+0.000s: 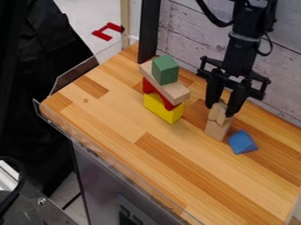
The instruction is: Take the plus from the top of the tower and put it on top of the cube.
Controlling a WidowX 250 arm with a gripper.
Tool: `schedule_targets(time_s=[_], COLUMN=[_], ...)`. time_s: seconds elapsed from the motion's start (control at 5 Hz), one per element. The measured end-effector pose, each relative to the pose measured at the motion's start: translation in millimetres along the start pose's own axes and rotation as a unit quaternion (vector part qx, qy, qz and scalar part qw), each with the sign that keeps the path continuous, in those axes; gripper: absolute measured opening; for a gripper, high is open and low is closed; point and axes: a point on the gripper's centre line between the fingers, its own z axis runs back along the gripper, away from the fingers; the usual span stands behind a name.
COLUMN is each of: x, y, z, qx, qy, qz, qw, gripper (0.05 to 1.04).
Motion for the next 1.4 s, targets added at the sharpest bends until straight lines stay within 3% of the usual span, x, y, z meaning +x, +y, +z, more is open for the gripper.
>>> schedule_targets(time_s=[0.2, 0.4, 0.8, 1.0, 1.4], x=[-1, 0, -11, -17, -33], y=[0, 2, 5, 9, 35], z=[2, 5, 66, 80, 73], qx=[0.000, 0.009, 0.023, 0.019, 0.006], qy=[0.003, -0.002, -0.071, -0.088, -0.079], qz=[0.006, 0.016, 0.035, 0.037, 0.055], qw=[1.0000, 0.9998, 0.9966, 0.9952, 0.9954], gripper=[0.804, 1.001, 0.999, 0.999, 0.999])
